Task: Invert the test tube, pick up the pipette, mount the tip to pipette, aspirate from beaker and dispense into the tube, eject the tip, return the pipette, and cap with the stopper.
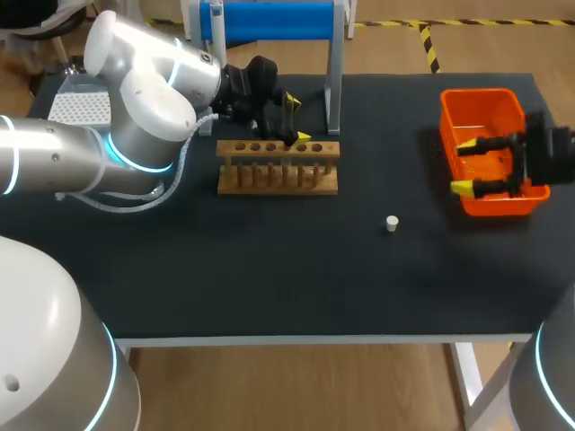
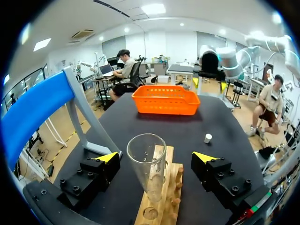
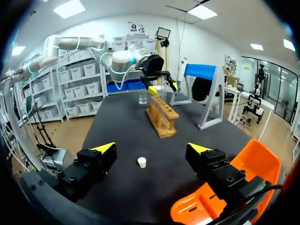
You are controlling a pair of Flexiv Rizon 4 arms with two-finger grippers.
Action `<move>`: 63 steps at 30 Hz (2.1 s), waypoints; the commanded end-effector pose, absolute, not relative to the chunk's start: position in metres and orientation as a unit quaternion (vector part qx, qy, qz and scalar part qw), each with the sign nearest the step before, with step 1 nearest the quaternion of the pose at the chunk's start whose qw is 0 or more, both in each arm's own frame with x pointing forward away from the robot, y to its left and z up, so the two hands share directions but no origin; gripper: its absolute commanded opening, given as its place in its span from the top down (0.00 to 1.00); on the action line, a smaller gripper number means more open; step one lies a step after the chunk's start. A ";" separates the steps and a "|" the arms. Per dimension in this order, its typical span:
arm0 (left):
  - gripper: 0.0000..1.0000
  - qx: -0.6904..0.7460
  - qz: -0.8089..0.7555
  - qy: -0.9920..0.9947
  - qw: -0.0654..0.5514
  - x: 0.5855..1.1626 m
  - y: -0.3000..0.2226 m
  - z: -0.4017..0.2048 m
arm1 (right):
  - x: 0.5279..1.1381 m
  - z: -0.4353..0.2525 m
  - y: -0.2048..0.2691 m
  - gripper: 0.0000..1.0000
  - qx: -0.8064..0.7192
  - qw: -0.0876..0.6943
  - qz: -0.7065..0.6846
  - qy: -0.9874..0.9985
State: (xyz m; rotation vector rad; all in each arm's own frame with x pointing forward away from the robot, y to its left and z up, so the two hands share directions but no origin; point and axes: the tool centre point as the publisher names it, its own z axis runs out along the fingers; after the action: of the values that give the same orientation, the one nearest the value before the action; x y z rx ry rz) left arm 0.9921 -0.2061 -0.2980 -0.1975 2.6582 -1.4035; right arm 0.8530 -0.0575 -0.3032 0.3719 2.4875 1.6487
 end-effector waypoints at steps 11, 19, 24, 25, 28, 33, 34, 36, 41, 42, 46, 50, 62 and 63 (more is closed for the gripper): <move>0.00 -0.065 -0.466 0.880 0.066 0.992 -0.206 -0.299 | 0.844 -0.359 -0.023 0.00 0.111 0.103 0.548 0.823; 0.00 -0.065 -0.466 0.880 0.066 0.992 -0.206 -0.299 | 0.840 -0.378 -0.012 0.00 0.116 0.100 0.519 0.841; 0.00 -0.065 -0.466 0.880 0.066 0.992 -0.206 -0.299 | 0.839 -0.383 -0.009 0.00 0.120 0.094 0.506 0.849; 0.00 -0.065 -0.466 0.880 0.066 0.992 -0.206 -0.299 | 0.839 -0.383 -0.007 0.00 0.121 0.093 0.505 0.849; 0.00 -0.065 -0.466 0.880 0.066 0.992 -0.206 -0.299 | 0.837 -0.384 -0.003 0.00 0.123 0.093 0.499 0.852; 0.00 -0.065 -0.466 0.880 0.066 0.992 -0.206 -0.299 | 0.835 -0.389 0.004 0.00 0.128 0.093 0.493 0.855; 0.00 -0.065 -0.466 0.880 0.066 0.992 -0.206 -0.299 | 0.835 -0.390 0.005 0.00 0.128 0.093 0.493 0.856; 0.00 -0.065 -0.466 0.880 0.066 0.992 -0.206 -0.299 | 0.835 -0.394 0.008 0.00 0.130 0.095 0.488 0.858; 0.00 -0.065 -0.466 0.880 0.066 0.992 -0.206 -0.299 | 0.838 -0.403 0.013 0.00 0.137 0.098 0.478 0.862; 0.00 -0.065 -0.466 0.880 0.066 0.992 -0.206 -0.299 | 0.839 -0.404 0.013 0.00 0.138 0.099 0.477 0.862; 0.00 -0.065 -0.466 0.880 0.066 0.992 -0.206 -0.299 | 0.841 -0.407 0.017 0.00 0.143 0.102 0.473 0.863; 0.00 -0.065 -0.466 0.880 0.066 0.992 -0.206 -0.299 | 0.841 -0.410 0.021 0.00 0.146 0.101 0.472 0.863; 0.00 -0.065 -0.466 0.880 0.066 0.992 -0.206 -0.299 | 0.846 -0.417 0.028 0.13 0.159 0.097 0.469 0.863; 0.00 -0.065 -0.466 0.880 0.066 0.992 -0.206 -0.299 | 0.847 -0.417 0.028 0.12 0.162 0.099 0.469 0.862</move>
State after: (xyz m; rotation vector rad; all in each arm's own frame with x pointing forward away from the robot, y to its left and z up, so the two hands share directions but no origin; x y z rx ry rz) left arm 0.9921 -0.2061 -0.2980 -0.1974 2.6582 -1.4036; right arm 0.8449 0.0252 -0.4141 0.4718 2.5560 1.3917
